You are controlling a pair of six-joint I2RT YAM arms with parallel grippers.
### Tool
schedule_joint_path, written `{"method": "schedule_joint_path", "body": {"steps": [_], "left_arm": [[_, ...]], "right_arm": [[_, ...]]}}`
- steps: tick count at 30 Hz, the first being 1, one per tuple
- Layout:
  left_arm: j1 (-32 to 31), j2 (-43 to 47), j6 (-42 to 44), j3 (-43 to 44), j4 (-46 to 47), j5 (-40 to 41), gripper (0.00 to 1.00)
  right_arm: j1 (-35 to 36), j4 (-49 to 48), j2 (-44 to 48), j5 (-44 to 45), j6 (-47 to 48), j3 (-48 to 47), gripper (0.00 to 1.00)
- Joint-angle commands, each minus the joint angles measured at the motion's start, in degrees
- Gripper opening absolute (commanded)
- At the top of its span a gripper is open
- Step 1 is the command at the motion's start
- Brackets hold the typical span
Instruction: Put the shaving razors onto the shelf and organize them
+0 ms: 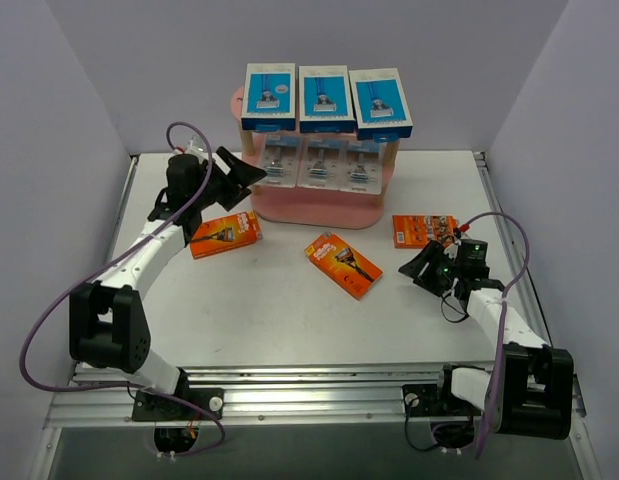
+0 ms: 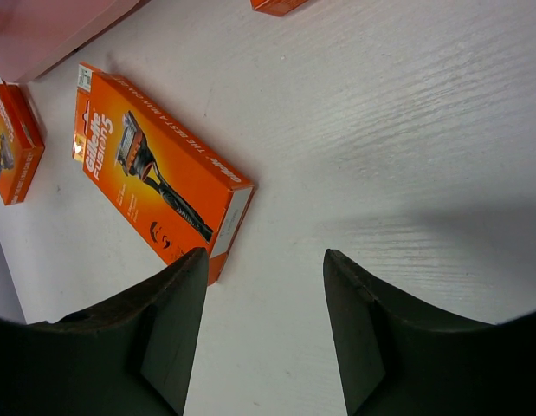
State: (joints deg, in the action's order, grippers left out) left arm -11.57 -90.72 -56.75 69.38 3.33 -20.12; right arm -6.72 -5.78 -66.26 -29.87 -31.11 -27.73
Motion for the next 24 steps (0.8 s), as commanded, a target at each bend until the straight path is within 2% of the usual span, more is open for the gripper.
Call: {"method": "schedule_joint_path", "body": {"steps": [1, 3, 7, 9, 11, 12, 18, 23, 24], "left_arm": [[0.9, 8.2, 2.4, -2.8, -0.3, -1.7, 0.88], [1.1, 12.0, 7.3, -4.1, -3.7, -0.3, 0.89], [1.6, 23.1, 15.8, -5.9, -16.3, 3.3, 0.94], [1.9, 25.6, 20.8, -6.3, -21.7, 4.7, 0.97], [2.1, 28.3, 24.9, -6.7, -24.5, 5.7, 0.97], [2.3, 29.8, 26.2, -7.0, -26.5, 6.1, 0.94], [2.5, 32.4, 34.0, -8.9, -31.3, 7.8, 0.94], [2.6, 37.4, 35.9, -15.2, -30.1, 11.2, 0.94], [2.7, 39.4, 35.9, -15.1, -32.1, 12.4, 0.94]], "right_arm": [[-0.2, 1.7, 2.4, 0.8, 2.0, -0.6, 0.52], [-0.2, 2.5, 2.9, 1.1, 2.3, -0.8, 0.52], [-0.1, 3.0, 3.1, 1.0, 2.5, -0.7, 0.52], [0.0, 2.9, 3.0, 0.6, 2.1, -0.6, 0.52], [0.0, 3.0, 3.2, 0.7, 2.0, -0.6, 0.52], [0.2, 3.1, 3.2, 1.0, 1.8, -0.6, 0.52], [0.7, 5.2, 3.6, 3.4, 1.1, -2.1, 0.52], [5.6, 4.4, 5.1, 8.4, -1.5, -1.2, 0.52], [6.4, 4.3, 4.8, 9.1, -1.8, -1.4, 0.52]]}}
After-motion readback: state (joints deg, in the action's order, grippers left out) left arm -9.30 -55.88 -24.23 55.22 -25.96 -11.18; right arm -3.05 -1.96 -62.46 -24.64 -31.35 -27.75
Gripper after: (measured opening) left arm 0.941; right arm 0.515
